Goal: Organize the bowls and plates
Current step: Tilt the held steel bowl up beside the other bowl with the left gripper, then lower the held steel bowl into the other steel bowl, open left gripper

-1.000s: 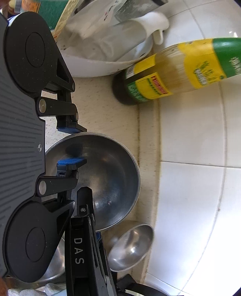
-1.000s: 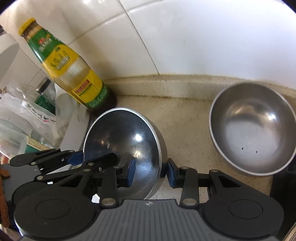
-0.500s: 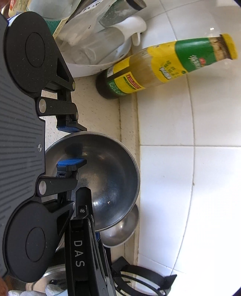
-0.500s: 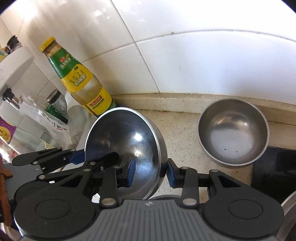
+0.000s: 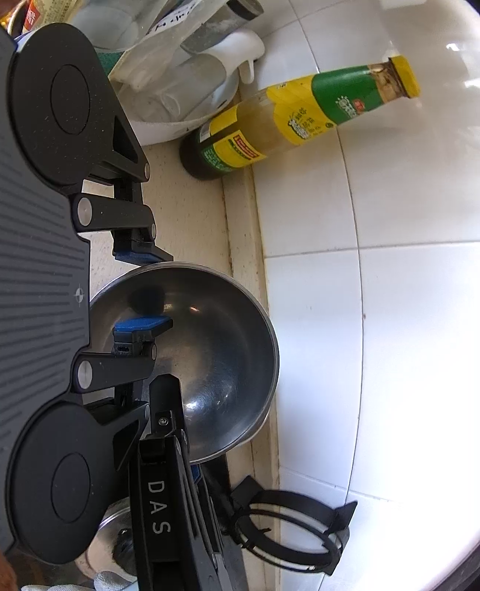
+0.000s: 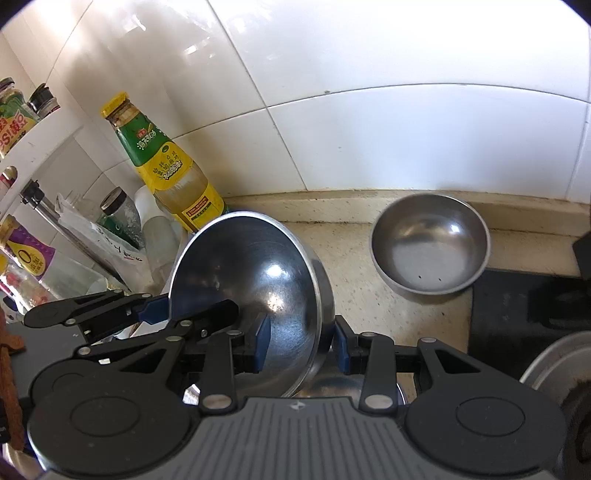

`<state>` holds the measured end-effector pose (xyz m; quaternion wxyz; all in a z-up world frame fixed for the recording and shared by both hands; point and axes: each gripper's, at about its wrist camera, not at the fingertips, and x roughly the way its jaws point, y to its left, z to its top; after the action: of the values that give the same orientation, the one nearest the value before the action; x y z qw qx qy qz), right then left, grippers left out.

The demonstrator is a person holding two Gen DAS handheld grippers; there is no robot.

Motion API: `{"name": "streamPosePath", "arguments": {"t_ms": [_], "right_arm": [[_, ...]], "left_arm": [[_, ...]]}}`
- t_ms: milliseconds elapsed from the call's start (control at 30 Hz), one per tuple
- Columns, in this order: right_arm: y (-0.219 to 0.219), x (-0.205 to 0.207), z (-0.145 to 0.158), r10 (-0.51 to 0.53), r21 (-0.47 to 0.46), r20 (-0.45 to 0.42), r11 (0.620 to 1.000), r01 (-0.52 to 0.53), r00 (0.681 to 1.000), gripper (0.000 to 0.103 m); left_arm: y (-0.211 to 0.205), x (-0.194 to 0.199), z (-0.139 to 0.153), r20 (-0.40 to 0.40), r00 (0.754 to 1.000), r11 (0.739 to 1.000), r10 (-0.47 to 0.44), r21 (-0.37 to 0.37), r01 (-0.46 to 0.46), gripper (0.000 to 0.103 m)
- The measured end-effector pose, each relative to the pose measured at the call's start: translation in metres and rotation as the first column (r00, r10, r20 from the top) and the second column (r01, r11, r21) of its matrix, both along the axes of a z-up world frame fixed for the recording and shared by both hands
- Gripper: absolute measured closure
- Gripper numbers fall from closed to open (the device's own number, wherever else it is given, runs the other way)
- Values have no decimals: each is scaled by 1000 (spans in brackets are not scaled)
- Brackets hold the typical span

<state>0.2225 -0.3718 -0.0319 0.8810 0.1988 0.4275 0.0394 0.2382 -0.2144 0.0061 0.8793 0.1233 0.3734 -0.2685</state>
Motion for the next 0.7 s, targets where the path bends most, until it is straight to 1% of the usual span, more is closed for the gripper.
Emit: {"name": "streamPosePath", "arguments": {"t_ms": [200,700], "right_arm": [[-5,-18,3,-25,-4,4,1000,25,1000,64],[-10,-52,-1,-76,-3,-24,997,76,997,64]], "left_arm": [[-4,-13,2,6,999,999,-33,1,33,68],[-12,-39,-1,-1,994,994,-110,19,110,68]]}}
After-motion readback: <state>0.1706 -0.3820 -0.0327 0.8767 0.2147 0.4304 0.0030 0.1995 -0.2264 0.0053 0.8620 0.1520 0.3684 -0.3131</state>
